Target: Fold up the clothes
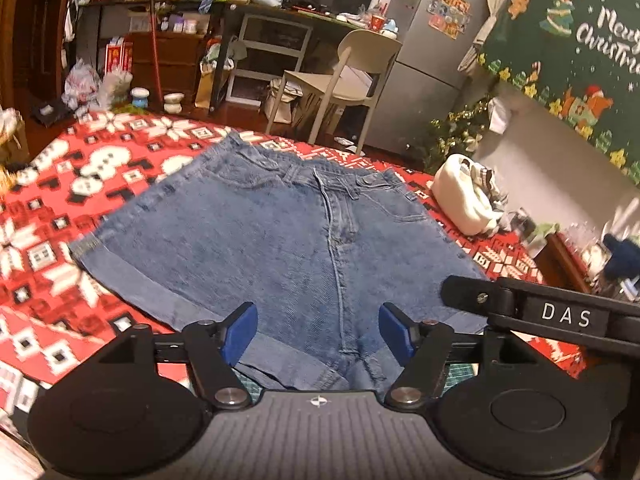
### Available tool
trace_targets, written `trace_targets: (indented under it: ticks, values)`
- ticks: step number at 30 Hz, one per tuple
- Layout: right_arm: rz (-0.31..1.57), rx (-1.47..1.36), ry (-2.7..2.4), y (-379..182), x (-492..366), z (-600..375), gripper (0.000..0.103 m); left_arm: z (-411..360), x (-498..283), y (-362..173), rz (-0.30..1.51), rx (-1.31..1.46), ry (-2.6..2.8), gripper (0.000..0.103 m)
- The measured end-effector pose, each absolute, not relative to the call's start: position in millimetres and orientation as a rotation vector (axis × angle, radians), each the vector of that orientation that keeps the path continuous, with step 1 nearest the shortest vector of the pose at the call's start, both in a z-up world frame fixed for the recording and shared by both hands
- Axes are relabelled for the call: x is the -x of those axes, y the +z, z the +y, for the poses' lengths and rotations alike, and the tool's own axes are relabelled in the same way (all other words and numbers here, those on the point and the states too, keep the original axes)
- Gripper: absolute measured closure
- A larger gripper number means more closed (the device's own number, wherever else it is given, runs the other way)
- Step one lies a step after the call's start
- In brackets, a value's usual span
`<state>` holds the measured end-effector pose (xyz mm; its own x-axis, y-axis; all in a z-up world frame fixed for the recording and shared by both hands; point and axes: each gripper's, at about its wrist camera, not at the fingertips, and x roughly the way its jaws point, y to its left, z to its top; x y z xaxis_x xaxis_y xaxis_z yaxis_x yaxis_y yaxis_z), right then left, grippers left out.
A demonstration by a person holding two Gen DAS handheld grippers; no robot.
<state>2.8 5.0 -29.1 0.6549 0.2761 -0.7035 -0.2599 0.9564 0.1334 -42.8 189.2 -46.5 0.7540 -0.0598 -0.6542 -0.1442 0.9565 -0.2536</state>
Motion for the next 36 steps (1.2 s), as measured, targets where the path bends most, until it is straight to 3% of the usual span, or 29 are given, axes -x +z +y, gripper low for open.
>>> trace_targets:
  ticks: [9, 15, 24, 30, 36]
  values:
    - [0.779, -0.030, 0.221, 6, -18, 4, 0.001, 205, 27, -26, 0.722, 0.271, 0.128, 0.028]
    - [0.747, 0.087, 0.228, 7, -33, 10, 0.001, 211, 19, -24, 0.690, 0.216, 0.181, 0.017]
    - [0.718, 0.150, 0.241, -2, -48, 13, 0.001, 209, -11, -31, 0.726, 0.161, 0.132, 0.017]
    - [0.712, 0.092, 0.234, -6, -69, 10, 0.001, 202, -31, -27, 0.652, 0.055, 0.184, 0.016]
    - [0.696, 0.050, 0.230, -15, -89, 10, 0.001, 211, -60, -36, 0.702, 0.151, 0.204, 0.019]
